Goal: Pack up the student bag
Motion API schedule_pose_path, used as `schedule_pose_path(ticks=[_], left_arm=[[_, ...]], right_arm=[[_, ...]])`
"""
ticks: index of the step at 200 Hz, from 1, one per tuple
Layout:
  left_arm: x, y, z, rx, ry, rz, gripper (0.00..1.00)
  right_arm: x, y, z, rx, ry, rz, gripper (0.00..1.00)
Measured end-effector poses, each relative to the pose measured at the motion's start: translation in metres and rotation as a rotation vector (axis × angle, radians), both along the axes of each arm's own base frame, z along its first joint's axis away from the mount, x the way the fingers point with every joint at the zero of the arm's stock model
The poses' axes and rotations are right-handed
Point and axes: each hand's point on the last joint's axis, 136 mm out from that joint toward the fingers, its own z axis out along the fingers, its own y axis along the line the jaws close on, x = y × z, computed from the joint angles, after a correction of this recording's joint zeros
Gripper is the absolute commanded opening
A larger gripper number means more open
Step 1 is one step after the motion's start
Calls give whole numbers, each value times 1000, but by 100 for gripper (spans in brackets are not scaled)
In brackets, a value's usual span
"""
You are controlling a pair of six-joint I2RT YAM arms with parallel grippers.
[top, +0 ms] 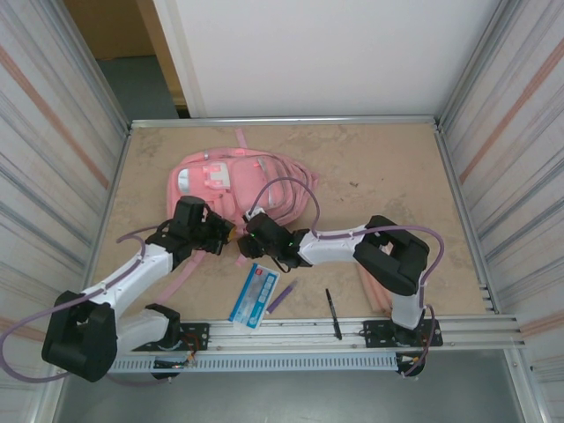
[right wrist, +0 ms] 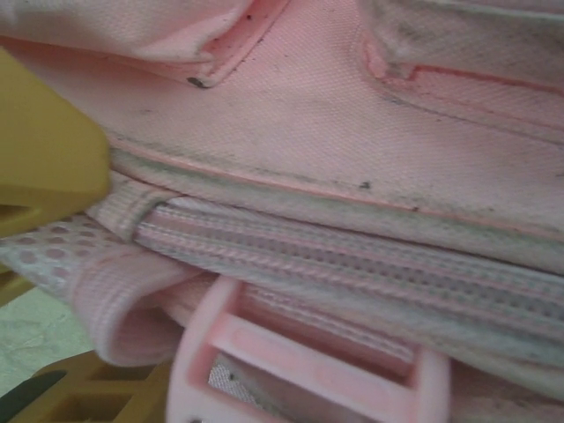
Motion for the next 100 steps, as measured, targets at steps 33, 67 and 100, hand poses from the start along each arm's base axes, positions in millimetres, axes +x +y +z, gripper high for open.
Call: schedule_pose_path(ticks=[33,67,100], left_arm=[[1,-1,0,-1,2,-2,0],[3,-2,2,-8,-7,-1,0],[3,-2,3,-8,-9,-1,0]], right_arm=[[6,-4,0,-17,-21,-35,19],[12,-2,4,-18,-29,-36,0],[10,-3,3,-31,-20,-25,0]])
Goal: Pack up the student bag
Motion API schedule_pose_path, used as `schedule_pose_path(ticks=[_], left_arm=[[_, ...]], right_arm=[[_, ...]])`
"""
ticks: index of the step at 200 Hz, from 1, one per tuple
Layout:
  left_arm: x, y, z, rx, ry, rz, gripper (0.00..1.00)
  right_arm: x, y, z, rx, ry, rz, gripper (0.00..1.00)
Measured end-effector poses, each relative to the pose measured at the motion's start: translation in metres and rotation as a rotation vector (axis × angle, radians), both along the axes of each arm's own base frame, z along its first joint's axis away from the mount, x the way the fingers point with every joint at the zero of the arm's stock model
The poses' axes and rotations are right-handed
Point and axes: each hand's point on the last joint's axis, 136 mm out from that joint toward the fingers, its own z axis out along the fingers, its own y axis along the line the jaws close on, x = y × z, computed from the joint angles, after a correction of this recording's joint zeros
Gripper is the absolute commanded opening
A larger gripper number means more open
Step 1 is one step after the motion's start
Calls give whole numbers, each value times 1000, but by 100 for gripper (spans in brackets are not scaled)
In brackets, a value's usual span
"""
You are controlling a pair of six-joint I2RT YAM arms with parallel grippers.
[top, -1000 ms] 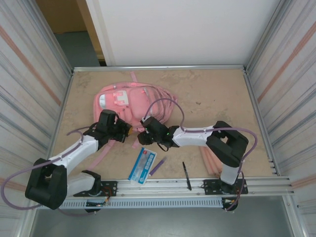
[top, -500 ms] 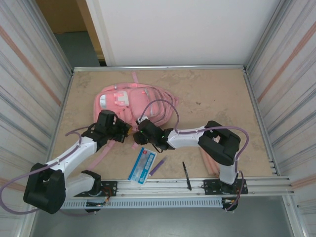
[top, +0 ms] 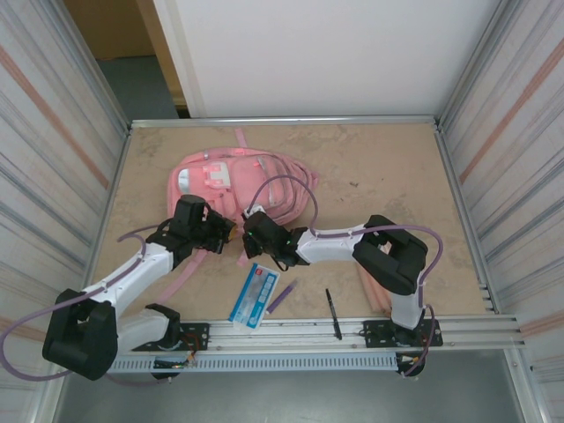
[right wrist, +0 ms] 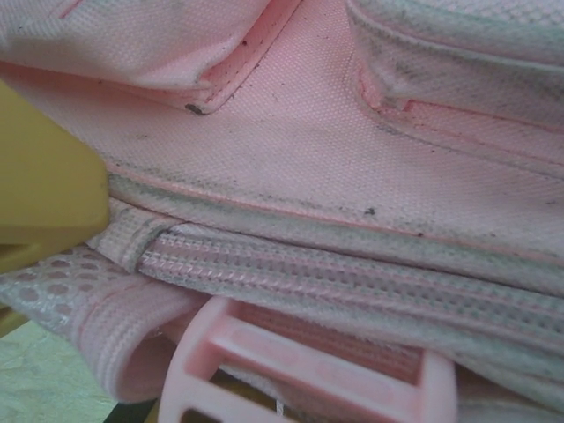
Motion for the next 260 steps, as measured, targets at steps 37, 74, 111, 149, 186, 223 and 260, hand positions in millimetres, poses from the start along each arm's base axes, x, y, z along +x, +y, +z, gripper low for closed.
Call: schedule_pose_path(ticks=[37,74,111,149,186,223,260], left_arm=[[2,1,-4,13,12,-22,0],[5,5,-12,18,28,-41,0],[10,1,-19,-6,39,-77,0],[24,-7,-15,-37,27,-136,0],[40,-1,-16,-80,23,-178,0],[63,13,-20,-65,25,-220,0],[93,14,-13,-7,-25,-315,0]], right_arm=[[-3,-18,3,-4,47,6,0],[7,-68,-1,-39,96,-62,0],[19,-104,-10,-56,153,-116,0],[31,-126,-8,-58,171,-132,0],[36,-134,-4,-74,157,-110,0],[44,-159,-11,-157,155,-152,0],[49,-164,-7,-189,142,-154,0]])
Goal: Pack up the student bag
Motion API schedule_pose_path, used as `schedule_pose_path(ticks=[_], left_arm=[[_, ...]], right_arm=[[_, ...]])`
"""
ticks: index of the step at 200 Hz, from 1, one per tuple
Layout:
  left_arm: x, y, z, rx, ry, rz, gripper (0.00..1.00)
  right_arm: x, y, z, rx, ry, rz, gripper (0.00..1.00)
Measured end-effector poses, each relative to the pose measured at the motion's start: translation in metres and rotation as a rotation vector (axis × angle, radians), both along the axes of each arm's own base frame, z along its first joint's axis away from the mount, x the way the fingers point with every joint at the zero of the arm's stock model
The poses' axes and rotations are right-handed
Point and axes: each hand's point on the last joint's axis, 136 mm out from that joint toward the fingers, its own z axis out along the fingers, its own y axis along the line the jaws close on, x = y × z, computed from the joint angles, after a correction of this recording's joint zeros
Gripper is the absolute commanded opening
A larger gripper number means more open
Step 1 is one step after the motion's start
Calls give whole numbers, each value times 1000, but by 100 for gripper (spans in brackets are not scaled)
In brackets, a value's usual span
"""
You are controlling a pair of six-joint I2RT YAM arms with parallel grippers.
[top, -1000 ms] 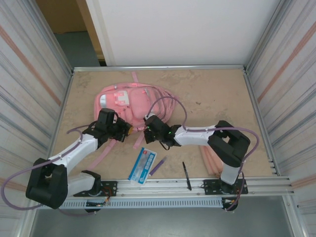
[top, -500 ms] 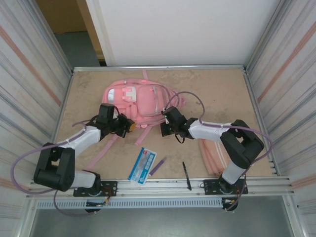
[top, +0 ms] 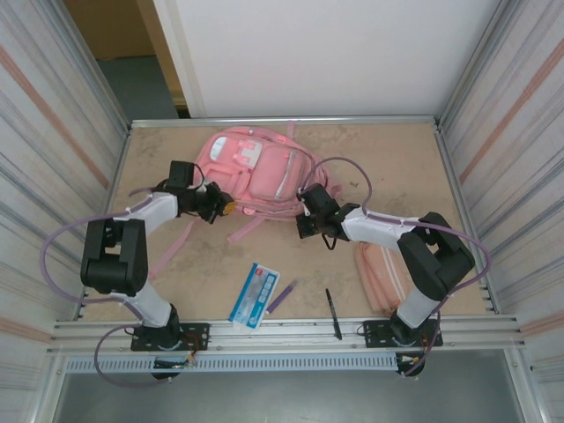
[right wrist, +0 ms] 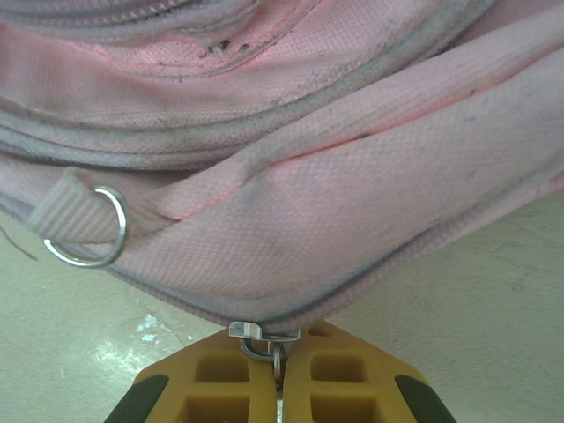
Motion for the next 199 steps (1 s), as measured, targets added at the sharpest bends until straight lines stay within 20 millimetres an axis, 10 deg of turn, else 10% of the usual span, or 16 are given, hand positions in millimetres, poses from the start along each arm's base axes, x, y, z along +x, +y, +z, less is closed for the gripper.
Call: schedule_pose_path(ticks=[42,103,144,199], left_arm=[[30,17,-2,67,-23,-34,4],[80,48,15,251,-145,8,53],[20,63,13,334,-107,89,55],[-51,30,-14,331,-38,86,57]], right_arm=[[-3,6,2,18,17,29,0],[-6,73,34,126,10,152,0],[-20,101,30,152,53,211,0],[-39,118,20,178,111,271,0]])
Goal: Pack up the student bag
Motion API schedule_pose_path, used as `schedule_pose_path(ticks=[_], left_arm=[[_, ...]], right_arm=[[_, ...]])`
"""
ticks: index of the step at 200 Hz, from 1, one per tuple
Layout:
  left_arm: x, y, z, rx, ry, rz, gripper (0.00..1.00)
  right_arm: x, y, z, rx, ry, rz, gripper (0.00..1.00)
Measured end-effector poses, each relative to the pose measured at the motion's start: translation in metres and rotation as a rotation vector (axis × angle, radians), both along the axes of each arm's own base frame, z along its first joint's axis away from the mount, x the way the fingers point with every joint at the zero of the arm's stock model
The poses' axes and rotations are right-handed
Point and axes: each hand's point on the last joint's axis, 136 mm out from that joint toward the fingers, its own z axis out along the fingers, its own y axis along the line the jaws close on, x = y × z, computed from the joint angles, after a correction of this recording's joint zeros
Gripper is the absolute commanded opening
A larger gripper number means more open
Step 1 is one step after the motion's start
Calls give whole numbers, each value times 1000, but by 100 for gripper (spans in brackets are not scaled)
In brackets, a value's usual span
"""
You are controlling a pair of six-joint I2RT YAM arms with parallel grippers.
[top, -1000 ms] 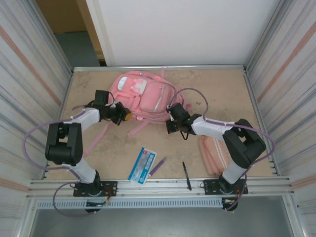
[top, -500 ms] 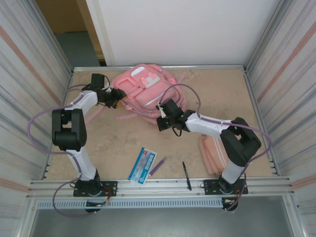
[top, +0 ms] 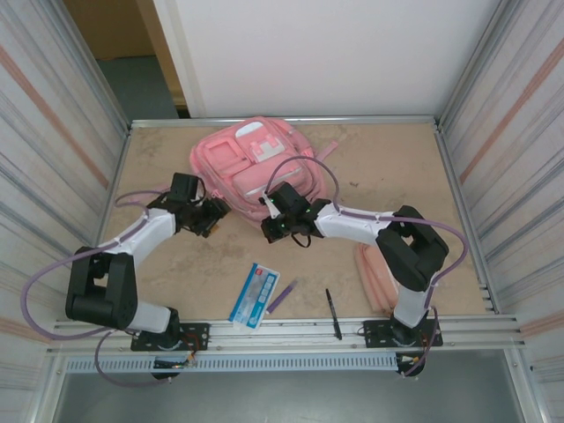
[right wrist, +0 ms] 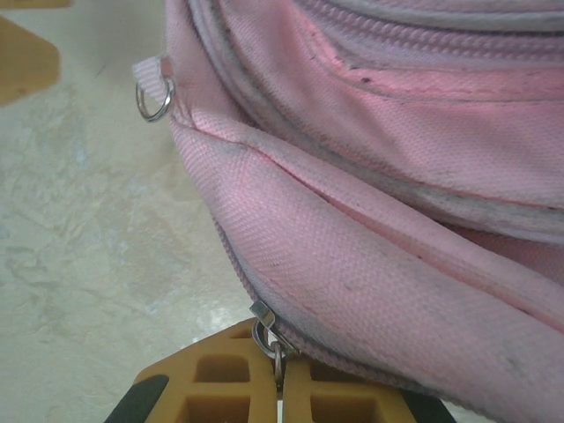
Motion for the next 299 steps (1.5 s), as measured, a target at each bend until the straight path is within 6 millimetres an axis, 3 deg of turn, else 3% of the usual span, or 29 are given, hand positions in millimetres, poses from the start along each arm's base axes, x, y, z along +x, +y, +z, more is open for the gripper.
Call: schedule_pose_path(ticks=[24,55,76,101,114,147,183,236,266,299], left_arm=[[1,-6,-6,-20,-3,41,56],[9,-23,-9,-38,-20,53,45],[12,-26,-18,-41,-6,51,32],[18,-29,-19,-32,-4,21,5],[18,-28,-18,-19,-3,-3,0],[20,-18,-16,-10,2,-34,0],[26,-2,-12,2,-14,-53,0],[47,-7,-3,3,-22,-184,0],[73,-7,-1,-46,-9,-230,4],[98,-3,4,-61,-6,-246,18]], right_arm=[[-13,15,-1,24,19,36,0],[-25,26,-3,51,55,55,0],[-25,26,-5,48,60,51,0],[-27,22,-8,28,69,48,0],[-27,19,-9,9,68,46,0],[-21,3,-10,-44,59,21,0],[-7,-33,-8,-90,86,-48,0],[8,-74,-6,-122,95,-121,0],[15,-80,-6,-126,79,-121,0],[5,-59,3,-103,61,-54,0]])
